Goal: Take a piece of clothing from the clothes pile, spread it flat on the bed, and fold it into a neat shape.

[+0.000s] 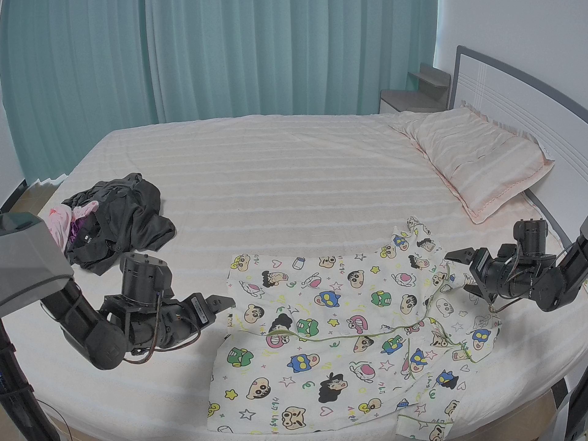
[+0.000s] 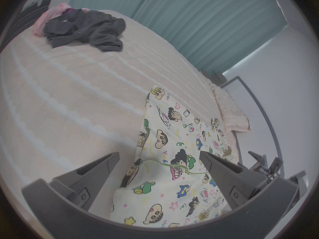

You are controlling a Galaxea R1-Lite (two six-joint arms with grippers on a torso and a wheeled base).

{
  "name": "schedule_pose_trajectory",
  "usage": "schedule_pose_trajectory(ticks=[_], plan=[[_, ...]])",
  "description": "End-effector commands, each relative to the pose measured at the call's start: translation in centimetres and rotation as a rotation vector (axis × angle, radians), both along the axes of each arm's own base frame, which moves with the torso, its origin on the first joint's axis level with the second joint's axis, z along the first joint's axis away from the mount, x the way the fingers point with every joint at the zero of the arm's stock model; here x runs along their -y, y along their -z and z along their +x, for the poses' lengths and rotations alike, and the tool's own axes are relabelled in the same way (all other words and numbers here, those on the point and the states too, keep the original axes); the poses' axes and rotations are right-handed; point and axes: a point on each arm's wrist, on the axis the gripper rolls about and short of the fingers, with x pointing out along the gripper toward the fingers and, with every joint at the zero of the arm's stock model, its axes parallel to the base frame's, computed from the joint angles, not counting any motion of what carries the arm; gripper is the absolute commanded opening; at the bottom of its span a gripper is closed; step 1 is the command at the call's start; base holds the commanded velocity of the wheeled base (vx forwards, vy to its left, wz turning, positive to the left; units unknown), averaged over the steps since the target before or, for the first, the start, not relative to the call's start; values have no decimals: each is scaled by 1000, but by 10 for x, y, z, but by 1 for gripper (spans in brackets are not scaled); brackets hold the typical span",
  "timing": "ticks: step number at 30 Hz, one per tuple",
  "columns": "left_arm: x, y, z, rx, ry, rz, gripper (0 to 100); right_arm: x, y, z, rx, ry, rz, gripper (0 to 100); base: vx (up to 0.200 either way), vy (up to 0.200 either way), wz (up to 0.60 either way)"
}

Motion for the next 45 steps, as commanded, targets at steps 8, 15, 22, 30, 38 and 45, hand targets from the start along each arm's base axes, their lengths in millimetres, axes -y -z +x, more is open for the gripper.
schedule_pose_trajectory(ticks=[8, 15, 22, 30, 38, 45], plan=[[34, 41, 50, -26, 129, 20, 100, 0, 2, -2, -7, -7, 1, 100, 0, 0, 0], [43, 57, 57, -48, 181, 78, 100, -4, 1, -4, -7, -20, 2, 100, 0, 0, 0], [41, 58, 57, -42, 187, 91, 100, -5, -1, -5, 6, -24, 4, 100, 0, 0, 0], [43, 56, 60, -30, 186, 90, 100, -5, -2, -6, 24, -21, 3, 100, 0, 0, 0], [40, 69, 65, -76, 152, 142, 0, -5, -2, -6, 25, -20, 4, 100, 0, 0, 0], [33, 71, 59, -92, 150, 213, 0, -4, -2, -6, 25, -20, 5, 100, 0, 0, 0]])
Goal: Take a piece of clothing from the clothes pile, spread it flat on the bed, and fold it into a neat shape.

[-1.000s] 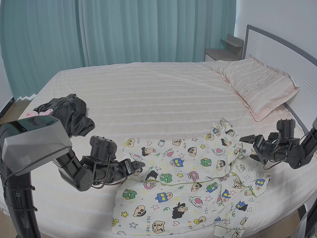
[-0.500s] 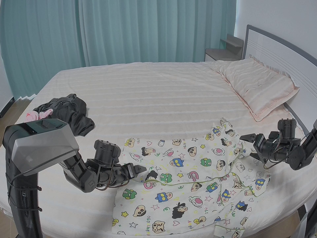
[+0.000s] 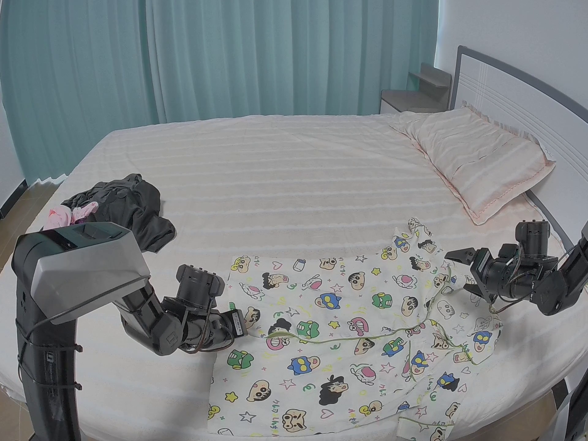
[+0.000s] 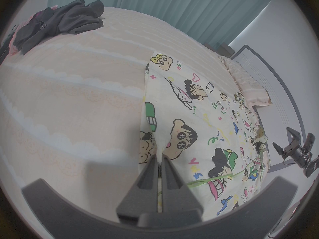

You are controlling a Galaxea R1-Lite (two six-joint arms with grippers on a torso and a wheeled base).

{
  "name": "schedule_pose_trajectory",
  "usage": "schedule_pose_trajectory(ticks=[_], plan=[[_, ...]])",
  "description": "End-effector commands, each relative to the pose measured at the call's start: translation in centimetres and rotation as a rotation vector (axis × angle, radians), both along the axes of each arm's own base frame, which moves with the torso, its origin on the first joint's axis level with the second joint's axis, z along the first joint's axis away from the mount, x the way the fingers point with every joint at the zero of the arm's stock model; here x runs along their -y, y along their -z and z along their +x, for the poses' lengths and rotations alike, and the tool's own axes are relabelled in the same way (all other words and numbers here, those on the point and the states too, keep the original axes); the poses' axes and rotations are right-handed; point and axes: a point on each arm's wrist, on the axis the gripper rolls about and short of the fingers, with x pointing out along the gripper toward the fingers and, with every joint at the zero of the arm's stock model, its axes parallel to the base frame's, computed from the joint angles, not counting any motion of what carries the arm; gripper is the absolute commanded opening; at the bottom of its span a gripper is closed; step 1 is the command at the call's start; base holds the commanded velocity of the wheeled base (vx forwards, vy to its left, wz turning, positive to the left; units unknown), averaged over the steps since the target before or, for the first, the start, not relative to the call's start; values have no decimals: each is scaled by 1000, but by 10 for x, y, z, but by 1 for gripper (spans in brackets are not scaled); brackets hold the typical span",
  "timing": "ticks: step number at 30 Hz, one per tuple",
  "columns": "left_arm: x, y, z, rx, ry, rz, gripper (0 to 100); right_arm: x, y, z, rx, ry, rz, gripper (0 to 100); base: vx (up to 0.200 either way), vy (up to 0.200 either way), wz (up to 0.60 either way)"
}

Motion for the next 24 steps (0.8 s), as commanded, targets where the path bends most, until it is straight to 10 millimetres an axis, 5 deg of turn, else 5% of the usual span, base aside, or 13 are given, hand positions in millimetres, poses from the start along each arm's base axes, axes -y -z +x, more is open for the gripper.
schedule_pose_trajectory(ticks=[1, 9, 24], plan=[[-4, -8, -5, 0, -6, 1, 0, 0, 1, 0, -1, -7, 3, 100, 0, 0, 0], [-10, -25, -20, -14, -3, 11, 0, 0, 0, -1, -1, -11, 5, 100, 0, 0, 0], [-25, -9, -15, -45, -29, 47, 0, -1, 0, -1, -3, -14, 6, 100, 0, 0, 0]])
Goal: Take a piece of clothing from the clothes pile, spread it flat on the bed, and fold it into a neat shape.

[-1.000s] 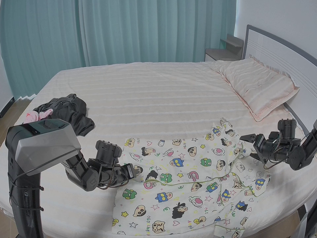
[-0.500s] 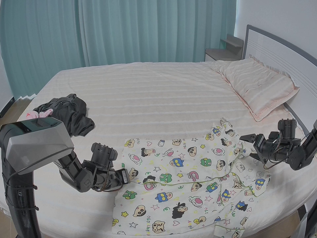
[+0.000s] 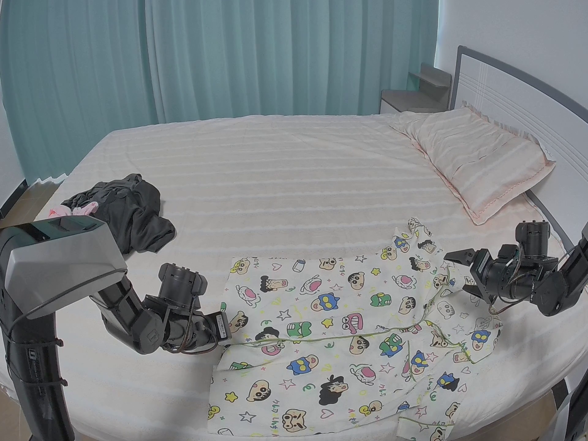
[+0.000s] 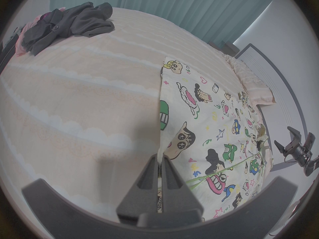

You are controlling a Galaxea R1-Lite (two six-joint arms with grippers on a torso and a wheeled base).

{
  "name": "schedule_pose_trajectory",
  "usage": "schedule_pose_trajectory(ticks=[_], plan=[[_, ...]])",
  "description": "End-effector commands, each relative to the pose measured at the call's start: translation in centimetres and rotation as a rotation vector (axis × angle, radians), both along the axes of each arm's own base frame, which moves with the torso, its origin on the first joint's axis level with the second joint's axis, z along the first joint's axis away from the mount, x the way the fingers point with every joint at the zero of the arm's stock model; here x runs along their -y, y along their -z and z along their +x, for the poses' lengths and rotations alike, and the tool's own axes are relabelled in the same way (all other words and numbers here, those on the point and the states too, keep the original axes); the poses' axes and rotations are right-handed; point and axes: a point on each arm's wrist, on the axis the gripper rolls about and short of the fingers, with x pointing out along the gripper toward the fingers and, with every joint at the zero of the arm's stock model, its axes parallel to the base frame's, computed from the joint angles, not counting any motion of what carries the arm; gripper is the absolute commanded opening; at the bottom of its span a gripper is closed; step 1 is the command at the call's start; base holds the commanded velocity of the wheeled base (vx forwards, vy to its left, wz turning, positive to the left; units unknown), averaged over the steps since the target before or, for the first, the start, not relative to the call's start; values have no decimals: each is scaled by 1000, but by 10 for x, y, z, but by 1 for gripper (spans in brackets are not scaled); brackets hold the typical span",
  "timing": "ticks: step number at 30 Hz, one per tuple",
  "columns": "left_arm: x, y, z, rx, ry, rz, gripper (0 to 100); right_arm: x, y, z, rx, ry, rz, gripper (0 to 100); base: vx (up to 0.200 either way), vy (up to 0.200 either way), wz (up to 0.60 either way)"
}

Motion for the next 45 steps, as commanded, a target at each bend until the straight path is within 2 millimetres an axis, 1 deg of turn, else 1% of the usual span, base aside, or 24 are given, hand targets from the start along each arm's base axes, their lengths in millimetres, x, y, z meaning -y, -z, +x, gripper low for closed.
schedule_pose_trajectory(ticks=[1, 6, 7, 11, 15, 16, 17, 18, 19, 21, 23, 24, 25, 27, 29, 30, 32, 35, 37, 42, 43, 45], plan=[[-1, 6, 1, -13, -5, 4, 0, 0, 1, 0, -2, 0, 0, 100, 0, 0, 0], [0, 4, 2, -5, -4, -1, 0, 0, 1, 0, -4, 1, -1, 100, 0, 0, 0], [1, 3, 2, -4, -4, -2, 100, 0, 1, 0, -4, 0, 0, 100, 0, 0, 0], [-3, 0, 1, -6, -17, -10, 100, 0, 2, -1, -6, 3, -4, 100, 0, 0, 0], [-16, -19, -6, 8, -99, -67, 100, 0, -2, -2, 10, 1, -21, 100, 0, 0, 0], [-16, -19, -6, 8, -99, -67, 100, 0, -2, -2, 10, 1, -21, 100, 0, 0, 0], [-22, -27, -13, 9, -131, -96, 100, 0, -6, -2, 18, 1, -21, 100, 0, 0, 0], [-28, -34, -26, -1, -145, -130, 100, 0, -10, -2, 30, 1, -21, 100, 0, 0, 0], [-30, -37, -32, -2, -140, -142, 100, 0, -12, -2, 32, -1, -22, 100, 0, 0, 0], [-37, -46, -51, 3, -137, -177, 100, -4, -18, -4, 41, -16, -25, 100, 0, 0, 0], [-38, -52, -67, 5, -149, -202, 100, -5, -22, -10, 34, -19, -27, 100, 0, 0, 0], [-38, -55, -75, 2, -167, -221, 100, -5, -25, -16, 22, -19, -30, 100, 0, 0, 0], [-32, -60, -82, -3, -186, -260, 100, -2, -28, -27, 4, -19, -40, 100, 0, 0, 0], [-29, -66, -88, -9, -221, -310, 100, 1, -28, -39, -13, -22, -59, 100, 0, 0, 0], [-25, -72, -94, -25, -253, -369, 100, 7, -21, -55, -42, -33, -105, 100, 0, 0, 0], [-19, -72, -98, -33, -240, -378, 100, 10, -15, -63, -57, -56, -138, 100, 0, 0, 0], [-13, -71, -103, -47, -215, -370, 100, 12, -6, -73, -86, -85, -162, 100, 0, 0, 0], [0, -63, -118, -92, -167, -338, 100, 11, 5, -84, -129, -144, -133, 100, -200, 0, 0], [5, -59, -124, -113, -165, -332, 100, 10, 7, -88, -138, -166, -113, 100, -200, 0, 0], [10, -50, -130, -162, -157, -311, 100, 11, 9, -94, -147, -178, -104, 100, -200, 0, 0], [15, -43, -132, -186, -142, -287, 100, 11, 12, -96, -163, -181, -104, 100, -200, 0, 0], [19, -36, -136, -211, -127, -258, 100, 10, 13, -97, -171, -183, -105, 100, -100, 0, 0]])
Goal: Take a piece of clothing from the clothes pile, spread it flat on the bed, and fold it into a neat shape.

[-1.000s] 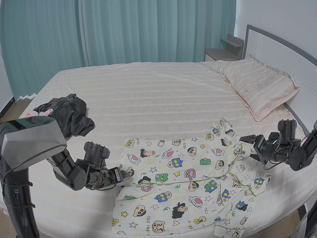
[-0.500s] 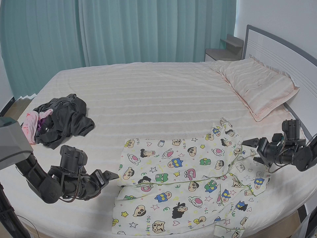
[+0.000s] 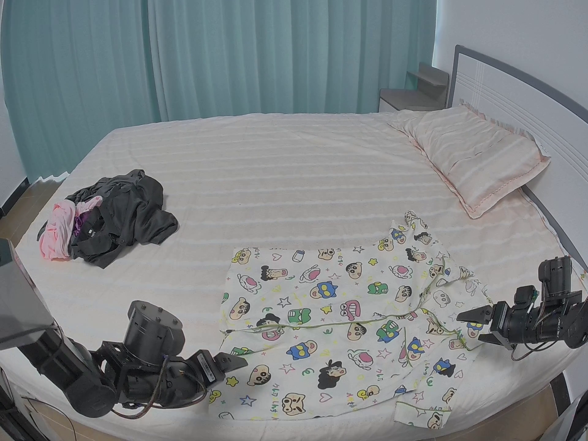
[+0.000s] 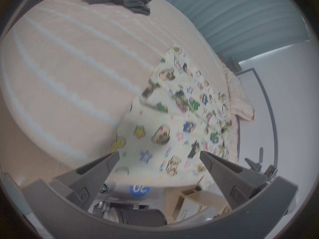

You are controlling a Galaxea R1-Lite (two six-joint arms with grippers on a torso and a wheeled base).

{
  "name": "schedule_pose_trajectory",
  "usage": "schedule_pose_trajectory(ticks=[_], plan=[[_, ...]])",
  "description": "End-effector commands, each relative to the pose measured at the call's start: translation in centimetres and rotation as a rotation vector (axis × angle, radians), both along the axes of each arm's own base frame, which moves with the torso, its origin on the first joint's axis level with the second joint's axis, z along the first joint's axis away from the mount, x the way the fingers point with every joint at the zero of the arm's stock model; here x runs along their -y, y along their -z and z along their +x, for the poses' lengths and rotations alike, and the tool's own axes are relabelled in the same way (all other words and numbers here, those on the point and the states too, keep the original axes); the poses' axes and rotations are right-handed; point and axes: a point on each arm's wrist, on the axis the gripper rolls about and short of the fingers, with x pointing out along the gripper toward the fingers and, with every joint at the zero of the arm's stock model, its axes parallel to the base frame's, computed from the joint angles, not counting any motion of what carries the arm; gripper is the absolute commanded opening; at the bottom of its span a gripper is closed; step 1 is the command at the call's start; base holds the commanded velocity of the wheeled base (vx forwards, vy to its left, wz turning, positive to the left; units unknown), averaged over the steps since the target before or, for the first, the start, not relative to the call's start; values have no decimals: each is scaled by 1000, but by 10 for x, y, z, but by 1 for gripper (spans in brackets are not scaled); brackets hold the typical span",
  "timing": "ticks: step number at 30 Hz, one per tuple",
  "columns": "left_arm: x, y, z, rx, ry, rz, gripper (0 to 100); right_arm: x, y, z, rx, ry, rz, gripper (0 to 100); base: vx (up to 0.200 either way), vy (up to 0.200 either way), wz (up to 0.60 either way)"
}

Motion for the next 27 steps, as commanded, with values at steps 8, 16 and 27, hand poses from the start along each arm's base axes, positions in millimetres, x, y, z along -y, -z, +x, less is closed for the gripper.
schedule_pose_trajectory(ticks=[8, 16, 27], plan=[[19, 35, -22, -119, 110, 120, 100, 0, 7, -8, -34, -10, -10, 100, 0, 0, 0], [24, 47, -13, -105, 63, 193, 100, 0, 12, -7, -52, -13, -18, 100, 0, 0, 0], [42, 71, 19, -23, -15, 329, 100, -1, 41, -28, -149, -159, -170, 100, 0, 0, 0]])
